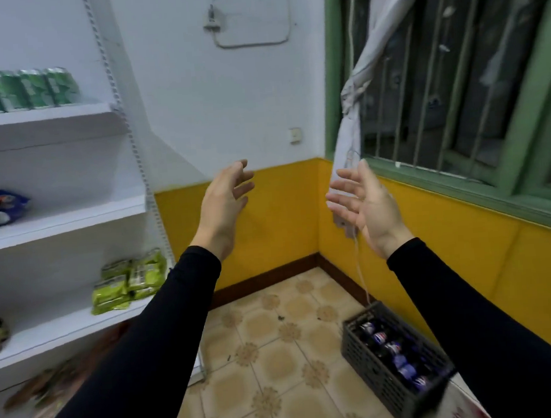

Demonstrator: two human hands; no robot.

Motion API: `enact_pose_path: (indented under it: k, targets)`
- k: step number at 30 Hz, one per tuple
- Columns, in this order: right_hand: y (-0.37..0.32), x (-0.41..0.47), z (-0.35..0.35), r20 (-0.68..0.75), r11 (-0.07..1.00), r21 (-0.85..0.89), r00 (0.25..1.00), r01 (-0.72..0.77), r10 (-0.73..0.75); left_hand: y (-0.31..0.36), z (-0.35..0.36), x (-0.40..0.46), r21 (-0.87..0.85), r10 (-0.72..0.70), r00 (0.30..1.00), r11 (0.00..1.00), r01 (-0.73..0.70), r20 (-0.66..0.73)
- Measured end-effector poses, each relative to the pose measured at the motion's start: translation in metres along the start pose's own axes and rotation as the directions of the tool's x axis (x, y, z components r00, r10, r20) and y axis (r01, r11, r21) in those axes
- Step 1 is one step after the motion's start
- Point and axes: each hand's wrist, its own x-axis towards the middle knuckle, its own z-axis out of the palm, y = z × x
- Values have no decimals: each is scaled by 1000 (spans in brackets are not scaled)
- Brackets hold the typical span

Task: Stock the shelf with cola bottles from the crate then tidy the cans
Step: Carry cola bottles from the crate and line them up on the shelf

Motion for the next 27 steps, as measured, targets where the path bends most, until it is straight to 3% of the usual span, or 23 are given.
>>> enact_pose_path:
  k: [10,15,21,27]
  targets:
    - [54,72,-91,-218,994,-80,974,-81,61,-95,85,86,37,-137,976,990,132,169]
    - [82,122,-112,-363,986,-115,929,-119,70,-148,114,160,83,-203,925,979,186,323]
    - [118,165,-159,-557,971,-113,823,-209,113,-222,174,237,168,-326,785,945,279,527]
    - [171,200,-238,-698,929,-59,681,-364,223,-317,262,280,360,-479,559,878,316,677]
